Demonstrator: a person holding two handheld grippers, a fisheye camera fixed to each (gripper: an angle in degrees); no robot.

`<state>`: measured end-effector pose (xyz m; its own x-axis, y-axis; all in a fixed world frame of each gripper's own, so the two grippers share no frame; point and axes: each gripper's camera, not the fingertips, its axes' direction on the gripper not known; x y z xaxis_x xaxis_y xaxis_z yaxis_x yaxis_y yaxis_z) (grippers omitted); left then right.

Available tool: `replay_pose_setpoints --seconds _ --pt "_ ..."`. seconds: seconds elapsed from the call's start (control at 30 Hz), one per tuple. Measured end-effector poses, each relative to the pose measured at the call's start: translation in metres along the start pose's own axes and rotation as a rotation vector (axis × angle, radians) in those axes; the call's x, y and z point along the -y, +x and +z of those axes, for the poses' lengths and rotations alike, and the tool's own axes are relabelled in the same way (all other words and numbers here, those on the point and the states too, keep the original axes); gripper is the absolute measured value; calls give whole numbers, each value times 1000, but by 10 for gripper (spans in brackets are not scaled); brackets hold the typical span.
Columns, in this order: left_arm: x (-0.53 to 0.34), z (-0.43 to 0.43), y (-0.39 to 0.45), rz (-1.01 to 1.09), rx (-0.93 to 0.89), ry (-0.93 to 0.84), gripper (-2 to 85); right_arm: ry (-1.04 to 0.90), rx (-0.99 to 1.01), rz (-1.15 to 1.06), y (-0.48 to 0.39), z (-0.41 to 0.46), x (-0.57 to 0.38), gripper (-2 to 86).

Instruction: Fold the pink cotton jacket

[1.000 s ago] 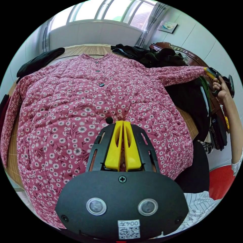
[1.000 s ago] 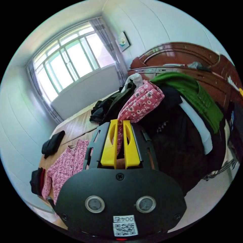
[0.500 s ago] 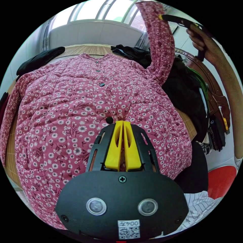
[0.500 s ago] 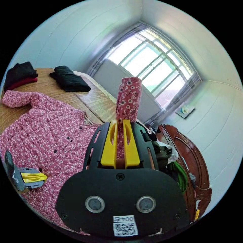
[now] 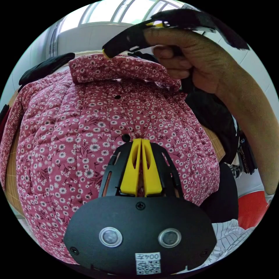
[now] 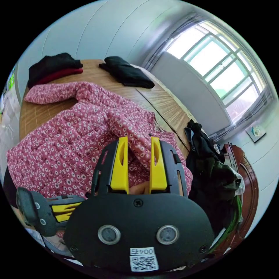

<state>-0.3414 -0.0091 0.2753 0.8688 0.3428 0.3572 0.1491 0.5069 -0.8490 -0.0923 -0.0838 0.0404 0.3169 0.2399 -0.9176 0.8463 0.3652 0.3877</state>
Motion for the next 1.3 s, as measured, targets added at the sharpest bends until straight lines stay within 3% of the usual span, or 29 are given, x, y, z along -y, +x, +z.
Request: replay_pose_setpoints --seconds 0.13,0.2,0.3,0.47,0.6,0.8,0.93,1.03,1.1,1.17,1.3 --pt "12 -3 5 -3 0 -4 6 91 31 258 53 -32 -52 106" --pt "24 -9 2 -25 -63 -28 13 -16 25 460 86 -16 -109 100" --pt "46 -38 -15 -89 -201 20 42 -171 5 593 112 12 -178 107" --pt "104 -87 -67 -164 -2 170 111 -173 89 670 140 24 -233 120" --pt "157 -82 -121 -357 -72 131 143 -188 161 710 151 48 -239 125" --pt "209 -45 -133 -454 -228 62 137 -258 186 723 159 84 -231 108" --pt "229 -29 -118 -452 -167 52 80 -333 168 619 157 97 -223 42" --pt "245 -30 -98 -368 -64 114 41 -278 41 379 139 87 -224 30" --pt "250 -30 -84 -287 47 183 31 -271 -149 103 107 92 -241 27" --pt "250 -17 -82 -255 129 156 27 -274 -230 -43 82 106 -262 30" --pt "239 24 -74 -170 202 56 26 -251 -273 -1 78 107 -274 39"
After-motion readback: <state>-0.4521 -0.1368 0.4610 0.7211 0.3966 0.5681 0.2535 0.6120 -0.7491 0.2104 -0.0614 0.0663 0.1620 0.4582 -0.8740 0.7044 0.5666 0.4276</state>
